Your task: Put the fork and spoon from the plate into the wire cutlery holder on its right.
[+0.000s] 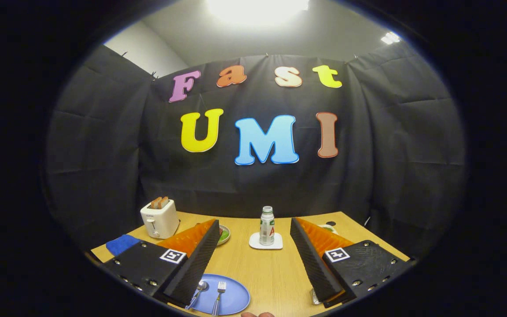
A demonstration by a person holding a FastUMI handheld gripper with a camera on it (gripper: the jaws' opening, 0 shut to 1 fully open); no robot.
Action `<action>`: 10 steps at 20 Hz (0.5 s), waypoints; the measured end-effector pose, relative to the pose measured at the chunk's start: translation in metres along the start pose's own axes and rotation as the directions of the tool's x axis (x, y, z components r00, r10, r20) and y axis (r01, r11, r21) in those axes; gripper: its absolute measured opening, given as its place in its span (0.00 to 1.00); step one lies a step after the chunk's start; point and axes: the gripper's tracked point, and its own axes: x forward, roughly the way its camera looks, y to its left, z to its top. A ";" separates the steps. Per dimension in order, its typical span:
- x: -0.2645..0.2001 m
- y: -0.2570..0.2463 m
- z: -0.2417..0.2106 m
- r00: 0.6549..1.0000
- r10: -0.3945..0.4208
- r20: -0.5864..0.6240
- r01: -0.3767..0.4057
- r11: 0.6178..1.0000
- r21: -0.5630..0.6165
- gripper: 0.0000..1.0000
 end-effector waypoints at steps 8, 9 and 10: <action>-0.002 0.048 -0.097 0.938 0.068 -0.340 -0.092 0.994 -0.054 0.99; -0.005 0.050 -0.109 0.923 0.065 -0.379 -0.093 0.994 -0.056 0.99; -0.010 0.052 -0.123 0.907 0.062 -0.418 -0.094 0.994 -0.056 0.99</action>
